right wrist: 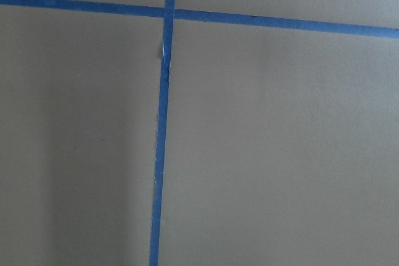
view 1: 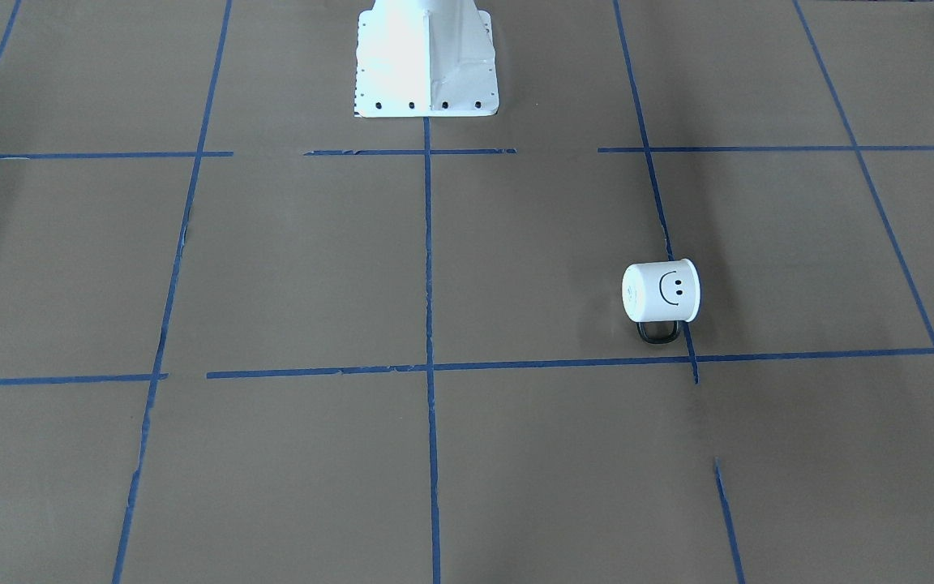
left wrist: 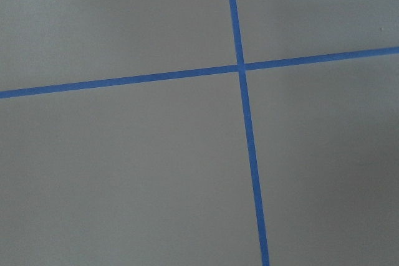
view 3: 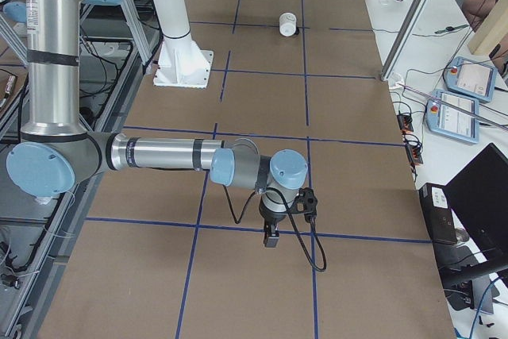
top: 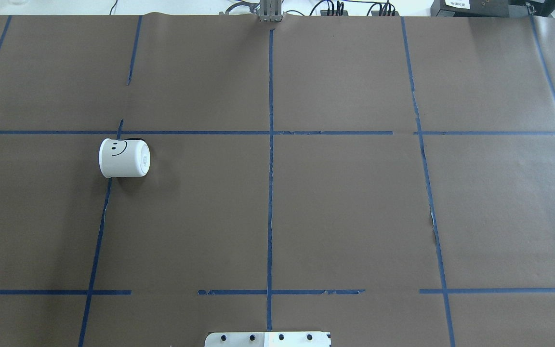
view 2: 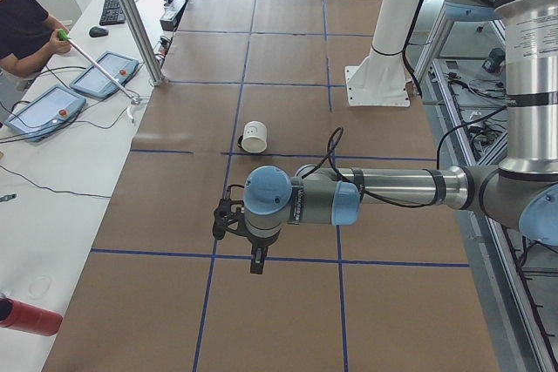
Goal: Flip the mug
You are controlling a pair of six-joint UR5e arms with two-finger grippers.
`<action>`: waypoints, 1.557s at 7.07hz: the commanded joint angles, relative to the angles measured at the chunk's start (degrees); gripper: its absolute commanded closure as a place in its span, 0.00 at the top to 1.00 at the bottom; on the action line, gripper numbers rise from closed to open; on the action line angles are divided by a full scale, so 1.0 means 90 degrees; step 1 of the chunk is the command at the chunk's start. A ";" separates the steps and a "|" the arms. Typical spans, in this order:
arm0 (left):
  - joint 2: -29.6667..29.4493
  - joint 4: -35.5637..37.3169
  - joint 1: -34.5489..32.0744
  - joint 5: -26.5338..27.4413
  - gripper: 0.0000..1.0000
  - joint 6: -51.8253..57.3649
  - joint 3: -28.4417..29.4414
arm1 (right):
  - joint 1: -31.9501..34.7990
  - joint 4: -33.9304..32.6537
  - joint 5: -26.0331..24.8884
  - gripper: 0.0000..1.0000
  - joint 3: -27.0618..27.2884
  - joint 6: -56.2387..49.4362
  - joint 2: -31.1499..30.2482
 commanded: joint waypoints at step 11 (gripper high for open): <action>-0.1580 -1.0483 0.4376 0.2587 0.99 -1.2002 0.1951 | 0.0000 0.0000 0.0000 1.00 0.0000 0.0000 0.0000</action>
